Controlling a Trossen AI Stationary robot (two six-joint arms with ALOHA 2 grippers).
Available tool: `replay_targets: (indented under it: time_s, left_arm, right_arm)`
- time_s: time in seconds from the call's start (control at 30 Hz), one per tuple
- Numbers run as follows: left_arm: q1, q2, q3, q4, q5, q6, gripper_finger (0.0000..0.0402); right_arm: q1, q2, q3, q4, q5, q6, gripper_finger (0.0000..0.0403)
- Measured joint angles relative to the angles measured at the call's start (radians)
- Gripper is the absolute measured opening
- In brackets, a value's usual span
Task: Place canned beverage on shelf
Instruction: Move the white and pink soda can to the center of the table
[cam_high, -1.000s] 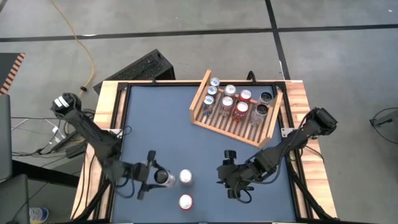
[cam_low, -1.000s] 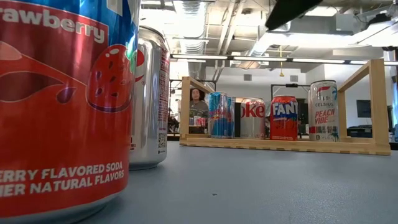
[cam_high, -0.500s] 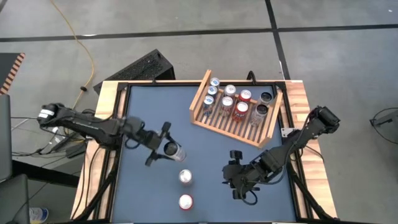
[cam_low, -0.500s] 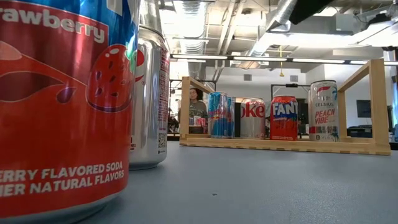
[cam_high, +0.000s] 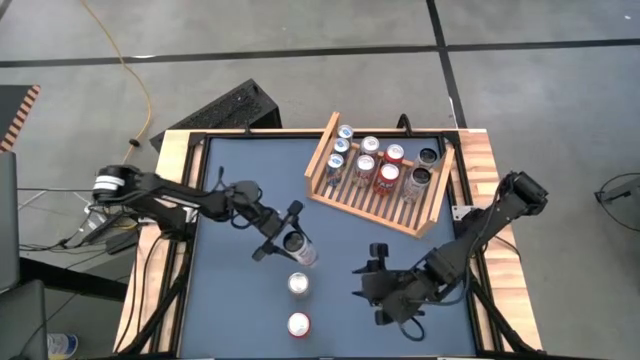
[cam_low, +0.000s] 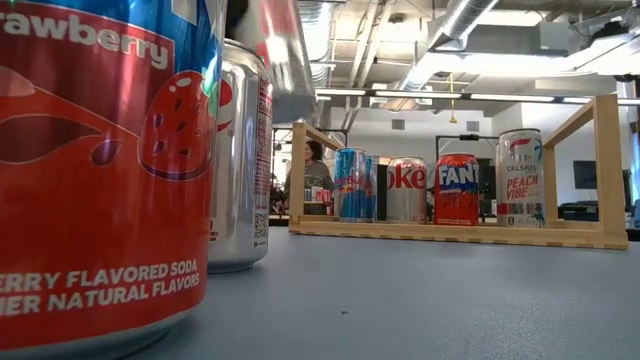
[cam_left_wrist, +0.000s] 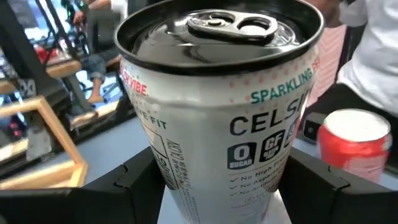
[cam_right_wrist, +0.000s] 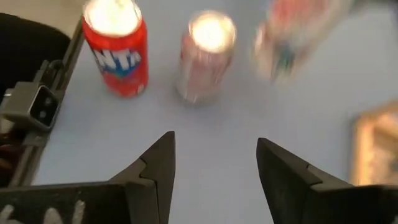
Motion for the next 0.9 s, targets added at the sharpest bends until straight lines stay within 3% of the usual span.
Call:
replay_targets:
  time_s: [0.07, 0.23, 0.37, 0.67, 0.9]
  left_arm:
    - [0.009, 0.054, 0.0, 0.062, 0.022, -0.029, 0.0239]
    - [0.042, 0.152, 0.001, 0.216, 0.06, -0.092, 0.0241]
    - [0.068, 0.215, 0.028, 0.232, 0.076, -0.122, 0.0241]
    - [0.1, 0.352, 0.117, 0.221, 0.171, -0.115, 0.0241]
    - [0.104, 0.409, 0.145, 0.175, 0.076, -0.088, 0.0254]
  right_arm:
    - [0.017, -0.028, -0.001, 0.05, 0.056, -0.097, 0.0194]
    - [0.005, -0.173, 0.0, 0.057, 0.081, -0.246, 0.0182]
    - [-0.018, -0.302, 0.001, 0.036, 0.088, -0.342, 0.0169]
    - [-0.052, -0.522, -0.184, 0.06, 0.088, -0.236, 0.0155]
    - [-0.051, -0.572, -0.362, 0.188, 0.085, -0.162, 0.0154]
